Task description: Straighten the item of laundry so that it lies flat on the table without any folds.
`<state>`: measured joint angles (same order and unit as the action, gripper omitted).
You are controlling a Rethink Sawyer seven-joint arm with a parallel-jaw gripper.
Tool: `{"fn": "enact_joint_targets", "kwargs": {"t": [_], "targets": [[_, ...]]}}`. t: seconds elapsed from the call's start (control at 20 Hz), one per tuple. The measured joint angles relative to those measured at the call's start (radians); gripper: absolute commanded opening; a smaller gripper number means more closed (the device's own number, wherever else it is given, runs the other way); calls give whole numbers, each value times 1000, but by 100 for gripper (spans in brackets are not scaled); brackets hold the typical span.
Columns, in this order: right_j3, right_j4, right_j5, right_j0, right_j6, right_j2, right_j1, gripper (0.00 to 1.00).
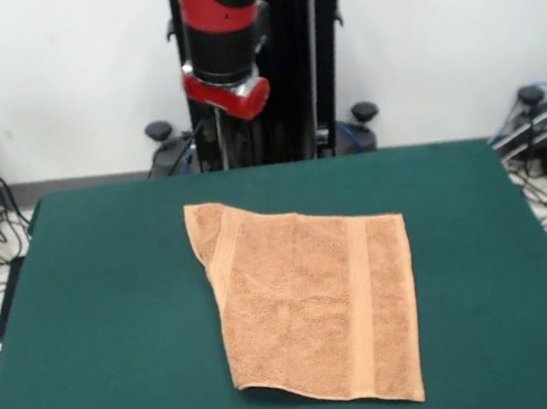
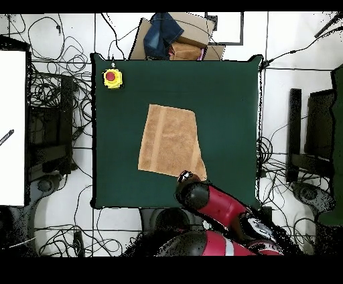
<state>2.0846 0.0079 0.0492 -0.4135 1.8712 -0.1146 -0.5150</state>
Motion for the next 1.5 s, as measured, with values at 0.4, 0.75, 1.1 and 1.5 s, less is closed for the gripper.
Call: {"fn": "enact_joint_targets", "kwargs": {"t": [0.4, 0.75, 1.1, 1.5], "targets": [[-44, -199, 105, -233, 0, -3, -42, 100], [-135, -322, 306, -376, -39, 1, -72, 100], [-238, -406, 425, -423, -103, 49, -68, 100], [-258, -462, 330, -392, -107, 76, -41, 100]]}}
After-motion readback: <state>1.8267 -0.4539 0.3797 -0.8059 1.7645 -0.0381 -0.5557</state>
